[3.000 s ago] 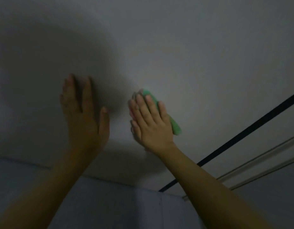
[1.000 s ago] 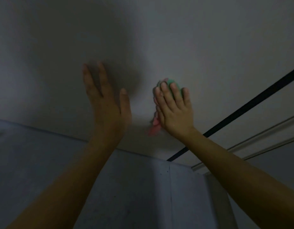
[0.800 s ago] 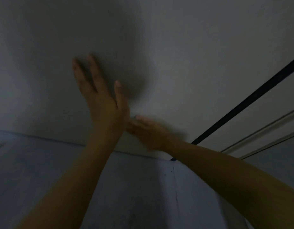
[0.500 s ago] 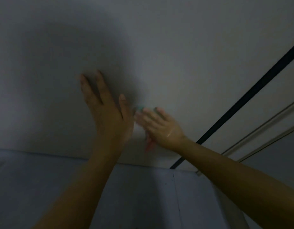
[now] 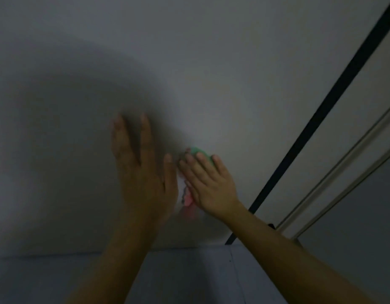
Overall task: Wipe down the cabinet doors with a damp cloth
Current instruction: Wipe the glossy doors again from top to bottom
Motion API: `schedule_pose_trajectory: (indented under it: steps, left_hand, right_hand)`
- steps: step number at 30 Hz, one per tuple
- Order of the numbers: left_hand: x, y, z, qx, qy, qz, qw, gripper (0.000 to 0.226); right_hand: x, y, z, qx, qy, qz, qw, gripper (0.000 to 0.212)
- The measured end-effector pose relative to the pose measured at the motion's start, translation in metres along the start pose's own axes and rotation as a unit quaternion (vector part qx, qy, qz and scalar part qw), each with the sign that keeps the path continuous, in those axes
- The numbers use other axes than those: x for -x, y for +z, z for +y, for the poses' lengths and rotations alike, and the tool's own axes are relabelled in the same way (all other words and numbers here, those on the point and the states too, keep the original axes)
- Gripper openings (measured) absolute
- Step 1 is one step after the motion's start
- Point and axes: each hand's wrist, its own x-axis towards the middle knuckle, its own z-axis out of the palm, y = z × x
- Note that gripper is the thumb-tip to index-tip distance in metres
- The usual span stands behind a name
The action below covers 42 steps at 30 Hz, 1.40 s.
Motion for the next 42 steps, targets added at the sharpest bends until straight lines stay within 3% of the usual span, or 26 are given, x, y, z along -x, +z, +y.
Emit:
schedule_pose_trajectory:
  steps: [3, 5, 7, 11, 15, 17, 20, 21, 22, 24, 26, 28, 31, 32, 33, 35, 37, 39, 42]
  left_hand:
    - [-0.014, 0.008, 0.016, -0.019, 0.109, -0.031, 0.993, 0.060]
    - [-0.038, 0.014, 0.029, -0.034, 0.176, -0.037, 0.983, 0.059]
    - [-0.075, 0.019, 0.051, -0.047, 0.226, -0.024, 0.973, 0.056]
    - [-0.165, 0.024, 0.114, -0.062, 0.312, 0.014, 0.948, 0.055]
    - [-0.236, 0.022, 0.167, -0.075, 0.340, 0.059, 0.936, 0.060]
    - [-0.263, 0.023, 0.191, -0.071, 0.375, 0.064, 0.922, 0.058]
    - [-0.288, 0.029, 0.212, -0.091, 0.409, 0.064, 0.906, 0.056]
    - [-0.292, 0.032, 0.218, -0.104, 0.414, 0.067, 0.902, 0.054]
    - [-0.294, 0.034, 0.221, -0.117, 0.418, 0.073, 0.898, 0.053]
    - [-0.296, 0.037, 0.224, -0.144, 0.421, 0.080, 0.892, 0.053]
    - [-0.296, 0.038, 0.223, -0.165, 0.425, 0.072, 0.887, 0.056]
    - [-0.297, 0.039, 0.223, -0.174, 0.421, 0.079, 0.886, 0.057]
    - [-0.297, 0.040, 0.224, -0.179, 0.420, 0.083, 0.886, 0.055]
    - [-0.298, 0.040, 0.224, -0.177, 0.421, 0.085, 0.886, 0.055]
    - [-0.297, 0.040, 0.223, -0.174, 0.420, 0.086, 0.886, 0.055]
    - [-0.297, 0.040, 0.222, -0.178, 0.423, 0.088, 0.884, 0.056]
    - [-0.297, 0.041, 0.221, -0.183, 0.428, 0.091, 0.880, 0.057]
    - [-0.297, 0.042, 0.222, -0.187, 0.427, 0.098, 0.879, 0.057]
    - [-0.296, 0.044, 0.225, -0.183, 0.427, 0.095, 0.880, 0.059]
  right_hand:
    - [0.003, -0.027, 0.049, 0.027, 0.203, 0.024, 0.979, 0.066]
    - [-0.015, -0.047, 0.084, -0.005, 0.382, 0.064, 0.922, 0.058]
    - [-0.054, -0.064, 0.115, -0.043, 0.451, 0.116, 0.884, 0.058]
    - [-0.141, -0.094, 0.161, -0.024, 0.391, 0.142, 0.909, 0.056]
    - [-0.128, -0.099, 0.182, 0.003, 0.327, 0.120, 0.938, 0.055]
    - [-0.126, -0.104, 0.196, -0.003, 0.362, 0.137, 0.922, 0.053]
    - [-0.180, -0.120, 0.207, -0.032, 0.487, 0.180, 0.854, 0.055]
    - [-0.203, -0.125, 0.210, -0.027, 0.498, 0.189, 0.846, 0.056]
    - [-0.222, -0.129, 0.214, -0.014, 0.476, 0.191, 0.858, 0.055]
    - [-0.234, -0.134, 0.232, 0.016, 0.363, 0.159, 0.918, 0.054]
    - [-0.211, -0.143, 0.264, 0.029, 0.303, 0.134, 0.943, 0.053]
    - [-0.179, -0.153, 0.302, 0.019, 0.390, 0.157, 0.907, 0.056]
    - [-0.175, -0.160, 0.314, -0.015, 0.560, 0.223, 0.798, 0.057]
    - [-0.185, -0.158, 0.306, -0.014, 0.564, 0.229, 0.793, 0.055]
    - [-0.195, -0.155, 0.296, -0.011, 0.530, 0.217, 0.820, 0.054]
    - [-0.200, -0.153, 0.284, -0.006, 0.372, 0.161, 0.914, 0.053]
    - [-0.196, -0.168, 0.310, 0.011, 0.283, 0.111, 0.953, 0.053]
    - [-0.207, -0.186, 0.354, 0.021, 0.345, 0.127, 0.930, 0.056]
    - [-0.233, -0.208, 0.400, -0.001, 0.477, 0.211, 0.853, 0.057]
